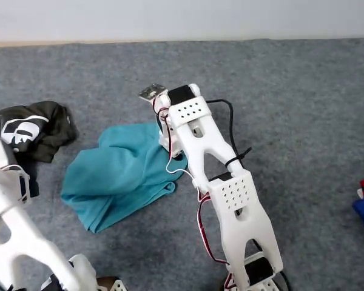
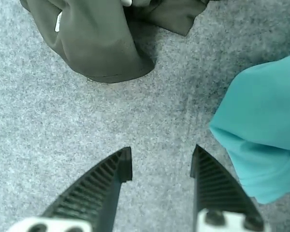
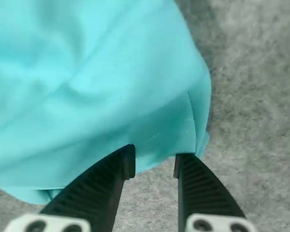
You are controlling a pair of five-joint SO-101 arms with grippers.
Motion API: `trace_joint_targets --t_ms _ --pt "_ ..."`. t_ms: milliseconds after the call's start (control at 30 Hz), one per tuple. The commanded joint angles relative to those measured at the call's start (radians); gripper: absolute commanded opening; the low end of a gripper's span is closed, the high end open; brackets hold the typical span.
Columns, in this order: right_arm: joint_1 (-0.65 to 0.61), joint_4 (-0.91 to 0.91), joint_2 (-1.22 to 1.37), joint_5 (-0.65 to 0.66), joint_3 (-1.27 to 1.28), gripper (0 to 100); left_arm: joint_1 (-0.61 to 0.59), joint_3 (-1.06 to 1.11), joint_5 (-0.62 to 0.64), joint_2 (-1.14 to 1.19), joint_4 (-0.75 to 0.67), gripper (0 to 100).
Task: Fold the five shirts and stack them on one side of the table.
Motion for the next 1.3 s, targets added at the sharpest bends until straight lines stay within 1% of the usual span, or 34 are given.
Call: trace_joint_targets --t_ms 0,167,367,500,667,800,1000,1067,1133,1200,1267 --pt "-0.019 0.019 -0.010 0.009 -0.017 13.3 0.000 0.007 0.002 -0.028 -0.018 20" --pt "-0.031 0.015 0.016 0.012 -0.017 12.9 0.000 0.028 0.002 -0.028 -0.018 20" --pt "-0.027 -0.019 0.028 0.012 -0.018 1.4 0.000 0.024 0.002 -0.028 -0.018 20" --pt "-0.019 -0.016 -0.027 0.014 -0.018 1.1 0.000 0.024 0.002 -0.028 -0.018 20" --pt "0.041 -0.004 -0.160 0.025 -0.018 1.1 0.002 0.021 0.002 -0.028 -0.018 20" --pt "0.107 0.024 -0.286 0.097 -0.018 1.1 0.002 0.021 0.002 -0.029 -0.018 20" --pt "0.219 0.039 -0.450 0.120 -0.015 1.1 0.005 -0.061 0.008 -0.029 -0.011 20" --pt "0.252 0.041 -0.496 0.120 -0.012 1.1 0.031 -0.094 0.008 -0.029 0.005 20" --pt "0.285 0.041 -0.536 0.120 -0.011 1.1 0.074 -0.137 0.009 -0.029 0.052 20" --pt "0.315 0.041 -0.567 0.120 -0.011 1.1 0.138 -0.179 0.011 -0.029 0.106 20" --pt "0.355 0.041 -0.587 0.120 -0.011 1.1 0.212 -0.213 0.040 -0.029 0.144 20"
